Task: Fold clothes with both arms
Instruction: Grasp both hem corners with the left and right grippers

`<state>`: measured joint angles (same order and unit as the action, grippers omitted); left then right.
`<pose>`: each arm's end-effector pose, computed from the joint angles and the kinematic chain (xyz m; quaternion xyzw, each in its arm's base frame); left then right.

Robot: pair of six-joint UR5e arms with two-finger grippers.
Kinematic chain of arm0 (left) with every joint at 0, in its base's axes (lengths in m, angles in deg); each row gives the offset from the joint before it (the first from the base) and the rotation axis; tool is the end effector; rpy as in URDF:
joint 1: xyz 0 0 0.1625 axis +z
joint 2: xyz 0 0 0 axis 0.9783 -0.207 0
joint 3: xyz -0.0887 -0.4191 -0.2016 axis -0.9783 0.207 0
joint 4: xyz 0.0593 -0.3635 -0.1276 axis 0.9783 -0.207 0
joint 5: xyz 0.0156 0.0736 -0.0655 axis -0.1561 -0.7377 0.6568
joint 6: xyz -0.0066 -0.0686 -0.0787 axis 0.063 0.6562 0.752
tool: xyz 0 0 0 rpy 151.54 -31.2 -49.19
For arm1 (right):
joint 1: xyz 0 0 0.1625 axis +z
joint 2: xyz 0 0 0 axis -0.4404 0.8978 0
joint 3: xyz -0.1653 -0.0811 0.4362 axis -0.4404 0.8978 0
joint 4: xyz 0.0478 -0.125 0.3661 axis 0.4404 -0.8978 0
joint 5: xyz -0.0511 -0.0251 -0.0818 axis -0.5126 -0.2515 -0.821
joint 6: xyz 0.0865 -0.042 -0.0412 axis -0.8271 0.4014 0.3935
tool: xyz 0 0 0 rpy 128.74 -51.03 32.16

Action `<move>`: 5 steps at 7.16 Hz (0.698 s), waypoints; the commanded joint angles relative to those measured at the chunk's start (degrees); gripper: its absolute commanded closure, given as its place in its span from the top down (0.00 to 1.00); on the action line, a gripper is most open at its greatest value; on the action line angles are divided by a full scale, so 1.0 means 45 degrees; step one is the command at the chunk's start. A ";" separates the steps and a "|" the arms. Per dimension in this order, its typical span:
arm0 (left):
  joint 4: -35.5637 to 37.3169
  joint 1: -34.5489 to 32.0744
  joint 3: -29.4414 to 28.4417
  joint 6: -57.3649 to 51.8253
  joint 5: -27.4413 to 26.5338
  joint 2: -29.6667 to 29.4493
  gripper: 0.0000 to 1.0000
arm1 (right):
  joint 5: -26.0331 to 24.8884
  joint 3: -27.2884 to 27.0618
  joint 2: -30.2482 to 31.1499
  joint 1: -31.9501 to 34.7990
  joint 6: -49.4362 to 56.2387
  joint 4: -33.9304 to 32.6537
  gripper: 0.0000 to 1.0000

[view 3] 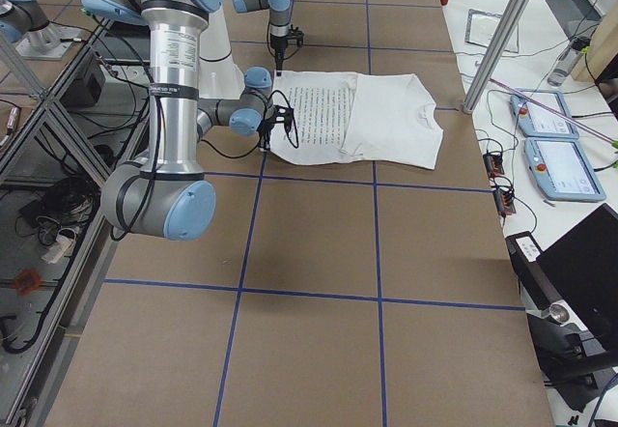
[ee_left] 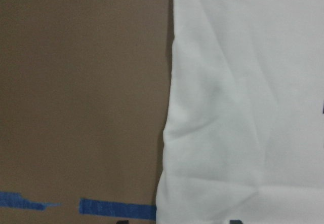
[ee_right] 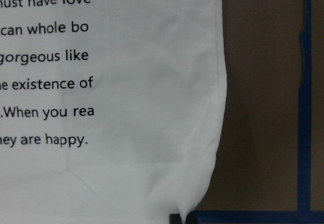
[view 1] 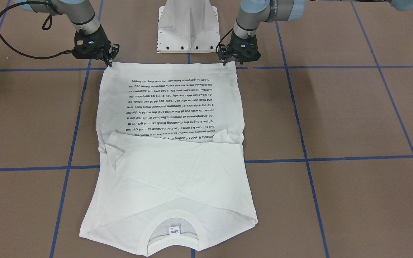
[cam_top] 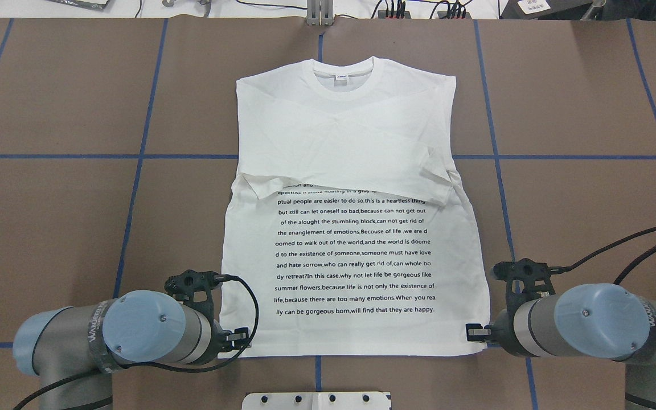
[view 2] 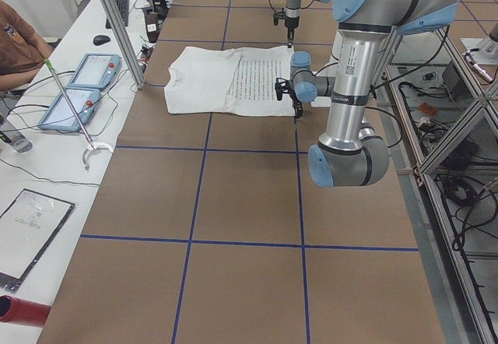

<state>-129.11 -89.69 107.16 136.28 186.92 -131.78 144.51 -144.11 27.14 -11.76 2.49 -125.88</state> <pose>0.5301 -0.2245 0.3797 -0.0438 0.4207 -0.0463 0.9050 -0.3872 -0.2163 0.4568 -0.0102 -0.4008 0.0135 0.9160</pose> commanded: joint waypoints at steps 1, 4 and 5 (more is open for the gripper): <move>0.0002 0.0066 -0.0019 -0.0049 -0.0080 -0.0005 0.63 | 0.0009 -0.0001 0.0010 0.0048 0.0000 0.0000 0.00; 0.0002 0.0086 -0.0038 -0.0030 -0.0080 0.0014 0.53 | 0.0009 -0.0001 0.0010 0.0087 0.0000 0.0000 0.00; 0.0002 0.0086 -0.0038 -0.0030 -0.0060 0.0014 0.48 | 0.0009 -0.0079 0.0010 0.0087 0.0000 0.0000 0.00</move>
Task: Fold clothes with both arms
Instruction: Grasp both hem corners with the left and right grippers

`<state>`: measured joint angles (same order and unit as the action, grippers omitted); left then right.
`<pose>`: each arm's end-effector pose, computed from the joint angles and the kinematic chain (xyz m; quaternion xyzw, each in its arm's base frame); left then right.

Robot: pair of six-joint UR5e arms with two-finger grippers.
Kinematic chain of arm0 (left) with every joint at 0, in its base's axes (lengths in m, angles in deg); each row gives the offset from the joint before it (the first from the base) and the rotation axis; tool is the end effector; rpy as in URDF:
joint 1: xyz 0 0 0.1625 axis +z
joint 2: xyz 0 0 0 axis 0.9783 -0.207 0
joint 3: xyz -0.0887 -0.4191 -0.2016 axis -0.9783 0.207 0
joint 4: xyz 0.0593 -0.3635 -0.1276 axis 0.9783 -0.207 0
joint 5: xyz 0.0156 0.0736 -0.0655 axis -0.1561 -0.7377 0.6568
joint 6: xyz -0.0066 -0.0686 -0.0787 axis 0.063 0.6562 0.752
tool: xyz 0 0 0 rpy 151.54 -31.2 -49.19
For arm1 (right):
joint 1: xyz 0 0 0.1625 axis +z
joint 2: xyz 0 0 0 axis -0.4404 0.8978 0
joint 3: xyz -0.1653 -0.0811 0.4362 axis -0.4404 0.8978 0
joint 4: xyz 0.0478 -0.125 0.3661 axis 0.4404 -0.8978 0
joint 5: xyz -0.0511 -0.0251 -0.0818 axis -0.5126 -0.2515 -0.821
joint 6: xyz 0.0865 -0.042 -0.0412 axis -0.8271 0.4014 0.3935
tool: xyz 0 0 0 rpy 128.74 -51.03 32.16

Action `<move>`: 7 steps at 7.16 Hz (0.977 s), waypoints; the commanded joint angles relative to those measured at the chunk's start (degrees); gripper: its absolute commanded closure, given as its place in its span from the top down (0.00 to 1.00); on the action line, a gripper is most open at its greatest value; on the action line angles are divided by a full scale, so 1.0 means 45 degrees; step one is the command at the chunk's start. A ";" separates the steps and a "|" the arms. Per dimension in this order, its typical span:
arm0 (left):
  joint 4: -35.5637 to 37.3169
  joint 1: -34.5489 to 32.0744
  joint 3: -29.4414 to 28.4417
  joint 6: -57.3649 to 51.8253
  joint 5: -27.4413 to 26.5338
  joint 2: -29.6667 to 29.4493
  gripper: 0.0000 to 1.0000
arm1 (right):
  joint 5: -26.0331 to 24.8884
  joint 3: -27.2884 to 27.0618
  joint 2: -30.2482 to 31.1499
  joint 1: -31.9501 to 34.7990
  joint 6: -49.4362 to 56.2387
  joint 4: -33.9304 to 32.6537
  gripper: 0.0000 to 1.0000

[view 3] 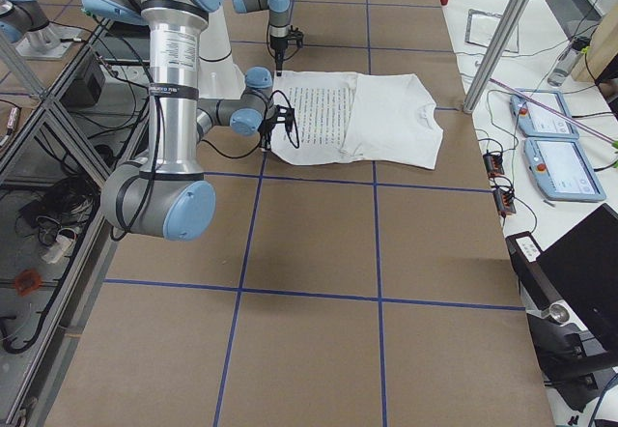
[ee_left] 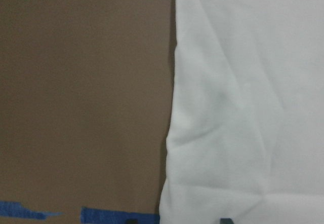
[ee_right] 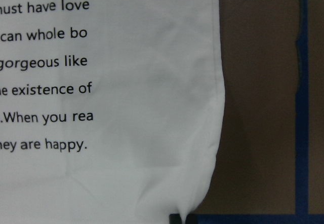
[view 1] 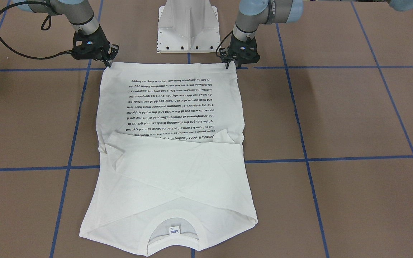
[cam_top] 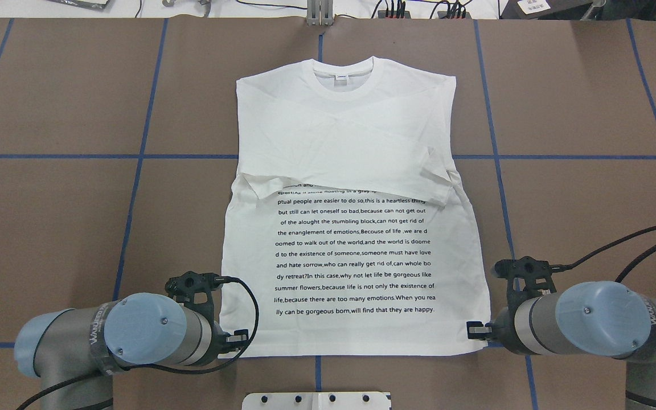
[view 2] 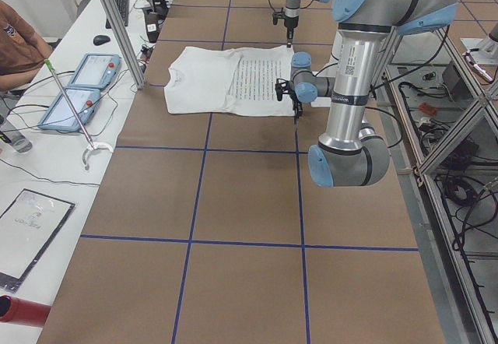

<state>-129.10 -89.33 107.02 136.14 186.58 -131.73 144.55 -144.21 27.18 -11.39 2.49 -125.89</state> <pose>0.5318 -0.2219 0.3814 -0.0421 0.4188 -0.0439 0.9060 -0.3854 -0.2186 0.4563 -0.0091 -0.4012 0.0163 0.9158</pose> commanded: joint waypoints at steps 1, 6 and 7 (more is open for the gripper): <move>0.0019 0.0006 -0.0006 0.0002 0.0016 0.0022 0.44 | 0.0000 -0.0057 0.0001 0.0006 0.0000 0.0000 0.00; 0.0039 0.0025 0.0090 0.0002 0.0093 -0.0095 0.00 | 0.0019 -0.0038 0.0001 0.0083 0.0019 0.0000 0.00; 0.0194 0.0006 0.0285 0.0002 0.0113 -0.0095 0.00 | 0.0077 -0.0057 -0.0019 0.0142 0.0000 0.0000 0.00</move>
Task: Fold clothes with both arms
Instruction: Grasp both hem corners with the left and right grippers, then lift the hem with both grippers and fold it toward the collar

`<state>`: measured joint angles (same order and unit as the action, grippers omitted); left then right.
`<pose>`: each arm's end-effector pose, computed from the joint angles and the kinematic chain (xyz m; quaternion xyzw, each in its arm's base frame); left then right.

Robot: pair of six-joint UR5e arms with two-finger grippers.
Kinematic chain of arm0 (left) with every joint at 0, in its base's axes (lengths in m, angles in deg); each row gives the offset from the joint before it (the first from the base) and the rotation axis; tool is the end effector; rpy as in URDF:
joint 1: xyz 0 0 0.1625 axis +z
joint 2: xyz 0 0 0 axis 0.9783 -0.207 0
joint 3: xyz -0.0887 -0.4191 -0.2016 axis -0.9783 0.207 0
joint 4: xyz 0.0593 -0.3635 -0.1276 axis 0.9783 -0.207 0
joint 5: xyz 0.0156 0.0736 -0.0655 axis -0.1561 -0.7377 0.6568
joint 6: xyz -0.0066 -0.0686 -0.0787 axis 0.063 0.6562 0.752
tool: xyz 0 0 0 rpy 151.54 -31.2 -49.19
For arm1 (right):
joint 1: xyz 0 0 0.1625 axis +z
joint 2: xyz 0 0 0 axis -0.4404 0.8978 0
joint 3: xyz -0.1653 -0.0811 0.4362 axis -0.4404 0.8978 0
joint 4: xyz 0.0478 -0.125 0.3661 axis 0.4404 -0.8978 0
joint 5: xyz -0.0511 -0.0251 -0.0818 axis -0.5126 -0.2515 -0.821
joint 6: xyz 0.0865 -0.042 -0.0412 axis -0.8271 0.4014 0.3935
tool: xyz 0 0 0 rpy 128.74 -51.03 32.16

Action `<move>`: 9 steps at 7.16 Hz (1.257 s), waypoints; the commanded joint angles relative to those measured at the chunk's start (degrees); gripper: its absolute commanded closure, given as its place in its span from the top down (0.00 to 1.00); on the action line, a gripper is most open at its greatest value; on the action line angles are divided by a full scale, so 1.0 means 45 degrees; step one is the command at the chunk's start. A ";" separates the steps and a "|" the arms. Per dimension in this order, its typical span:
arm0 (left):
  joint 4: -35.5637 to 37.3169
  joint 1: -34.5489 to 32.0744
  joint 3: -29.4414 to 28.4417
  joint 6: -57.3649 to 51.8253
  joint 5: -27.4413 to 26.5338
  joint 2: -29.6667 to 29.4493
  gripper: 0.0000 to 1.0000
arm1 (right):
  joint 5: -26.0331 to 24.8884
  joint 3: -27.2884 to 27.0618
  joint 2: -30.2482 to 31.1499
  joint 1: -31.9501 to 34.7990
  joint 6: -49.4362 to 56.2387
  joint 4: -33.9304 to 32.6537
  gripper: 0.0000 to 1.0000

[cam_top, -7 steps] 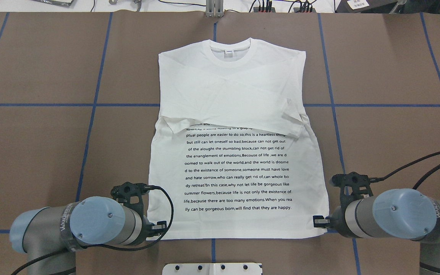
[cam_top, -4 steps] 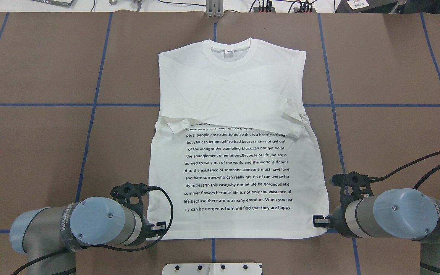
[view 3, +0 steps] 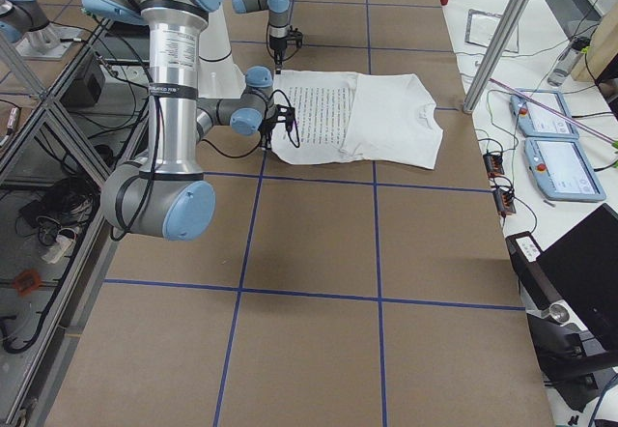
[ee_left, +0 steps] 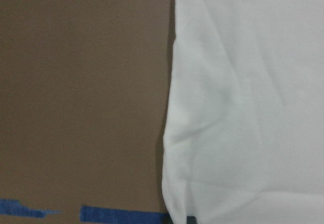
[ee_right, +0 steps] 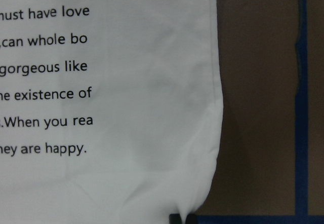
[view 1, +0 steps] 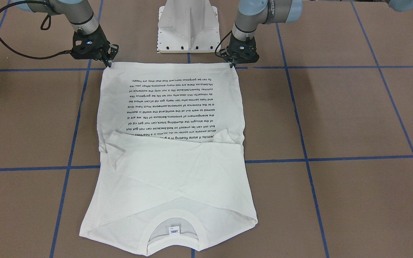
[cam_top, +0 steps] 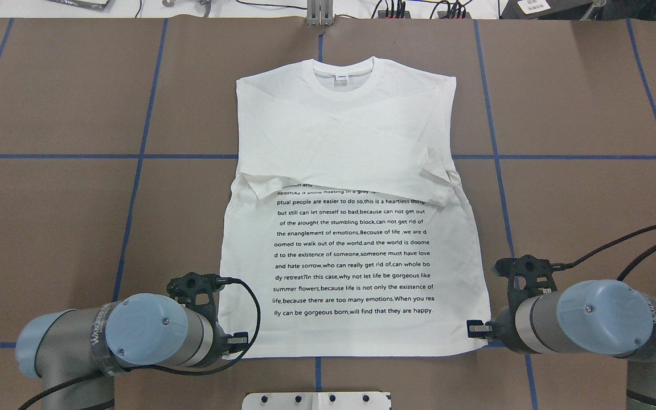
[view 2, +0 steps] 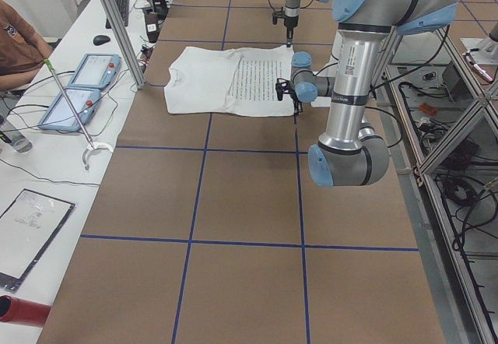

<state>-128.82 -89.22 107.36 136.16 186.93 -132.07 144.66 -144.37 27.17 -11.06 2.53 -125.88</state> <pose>0.5322 -0.2202 0.3761 -0.0449 0.4221 -0.0414 0.9045 -0.3837 -0.2205 0.4549 -0.0083 -0.4028 0.0181 0.9151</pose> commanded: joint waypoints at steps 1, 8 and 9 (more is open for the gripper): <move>0.0693 -0.0037 0.0848 -0.0002 0.0034 -0.0020 0.00 | 0.0247 -0.0080 -0.0017 0.0262 -0.0008 0.0000 0.00; 0.4365 -0.0194 0.5398 0.0095 0.1415 0.0098 0.00 | 0.5728 -0.2812 0.1662 0.2197 0.0207 0.0117 0.00; 0.5240 0.0096 0.6120 0.0173 0.1653 0.0078 0.00 | 0.6839 -0.3259 0.1934 0.2256 0.0207 0.0136 0.00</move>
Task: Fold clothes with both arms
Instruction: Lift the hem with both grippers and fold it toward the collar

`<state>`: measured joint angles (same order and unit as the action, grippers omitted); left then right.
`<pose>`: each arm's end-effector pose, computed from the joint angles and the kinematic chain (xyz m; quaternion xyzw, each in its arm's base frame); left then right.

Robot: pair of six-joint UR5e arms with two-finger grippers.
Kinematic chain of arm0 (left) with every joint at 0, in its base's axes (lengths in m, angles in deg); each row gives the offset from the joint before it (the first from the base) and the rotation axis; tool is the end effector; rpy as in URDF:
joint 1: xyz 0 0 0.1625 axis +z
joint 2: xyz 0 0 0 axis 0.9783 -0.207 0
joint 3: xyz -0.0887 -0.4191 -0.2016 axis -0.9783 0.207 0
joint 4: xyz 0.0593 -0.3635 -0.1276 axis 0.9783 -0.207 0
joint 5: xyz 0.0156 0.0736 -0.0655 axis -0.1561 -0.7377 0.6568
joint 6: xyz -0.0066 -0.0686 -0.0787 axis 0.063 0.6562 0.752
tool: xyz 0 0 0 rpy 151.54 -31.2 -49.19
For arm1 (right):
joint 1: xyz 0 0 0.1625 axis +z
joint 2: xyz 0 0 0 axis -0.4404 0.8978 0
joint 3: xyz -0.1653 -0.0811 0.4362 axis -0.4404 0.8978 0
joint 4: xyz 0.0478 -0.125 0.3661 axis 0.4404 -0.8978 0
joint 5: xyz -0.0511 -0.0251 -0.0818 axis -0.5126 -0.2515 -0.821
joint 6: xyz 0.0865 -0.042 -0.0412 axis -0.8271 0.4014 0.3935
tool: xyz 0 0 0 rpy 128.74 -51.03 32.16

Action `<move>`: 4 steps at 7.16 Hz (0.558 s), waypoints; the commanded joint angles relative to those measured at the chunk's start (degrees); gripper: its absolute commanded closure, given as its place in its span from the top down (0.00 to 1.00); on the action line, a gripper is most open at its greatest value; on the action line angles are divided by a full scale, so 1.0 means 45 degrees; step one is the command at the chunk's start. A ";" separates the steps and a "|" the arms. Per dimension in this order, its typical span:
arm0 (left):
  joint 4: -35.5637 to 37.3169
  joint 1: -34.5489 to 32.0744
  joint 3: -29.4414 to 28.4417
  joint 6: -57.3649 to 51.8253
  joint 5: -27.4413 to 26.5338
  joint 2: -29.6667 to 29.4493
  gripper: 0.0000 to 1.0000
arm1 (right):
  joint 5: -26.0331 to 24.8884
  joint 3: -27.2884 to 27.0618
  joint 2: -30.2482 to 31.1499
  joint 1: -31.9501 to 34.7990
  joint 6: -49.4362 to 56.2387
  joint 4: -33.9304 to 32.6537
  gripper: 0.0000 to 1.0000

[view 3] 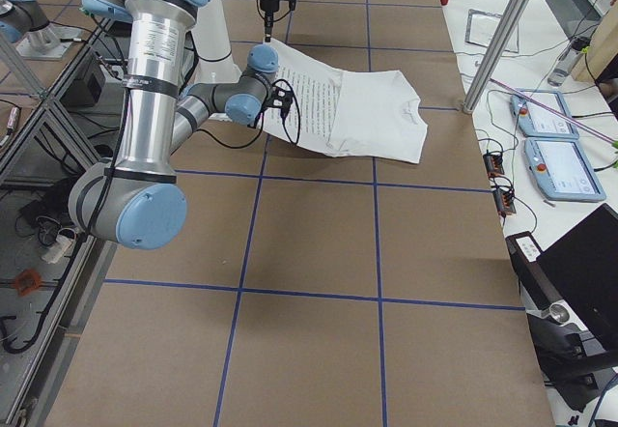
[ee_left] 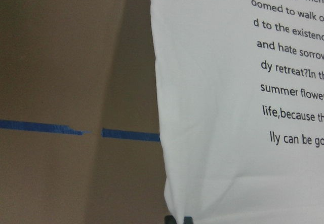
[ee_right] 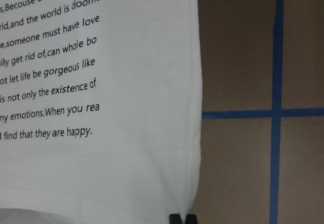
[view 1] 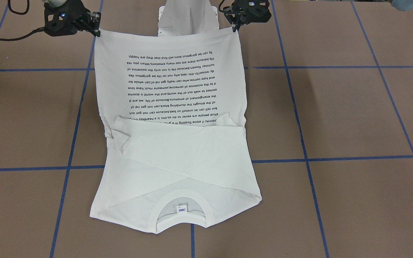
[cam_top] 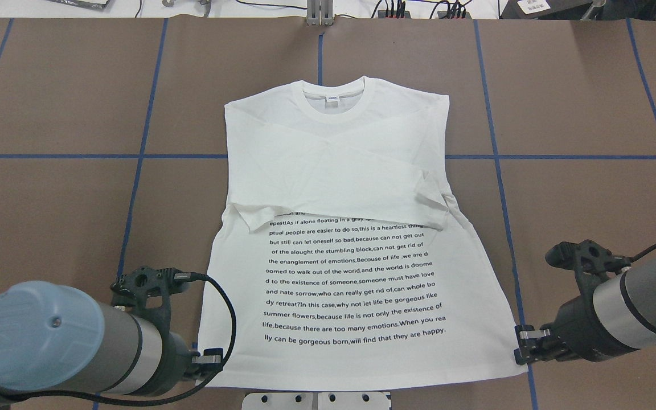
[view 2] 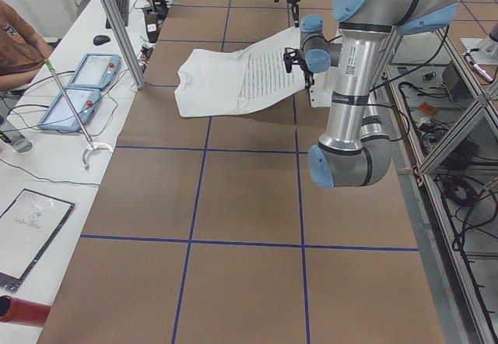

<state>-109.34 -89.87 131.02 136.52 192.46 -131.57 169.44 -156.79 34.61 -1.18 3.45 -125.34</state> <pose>0.4138 -0.1920 0.2734 -0.0823 0.4527 -0.0234 0.8876 -0.2737 -0.2068 0.3944 -0.1431 -0.4799 -0.0147 0.8655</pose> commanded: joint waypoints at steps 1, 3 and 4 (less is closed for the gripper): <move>0.1463 0.0438 0.1489 0.0267 0.0950 -0.0034 0.00 | 0.2408 -0.0640 0.0556 0.0157 0.0003 0.0036 0.00; 0.1546 0.0479 0.1633 0.0737 0.1033 -0.0189 0.00 | 0.2634 -0.0467 0.0462 0.0856 0.0023 0.0639 0.00; 0.1527 0.0189 0.1168 0.0737 0.0917 -0.0480 0.00 | 0.2479 -0.0330 0.0209 0.1712 0.0642 0.0641 0.00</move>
<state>-102.64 -88.10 137.65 139.48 196.80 -132.49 180.74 -158.94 36.51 2.55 4.12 -123.07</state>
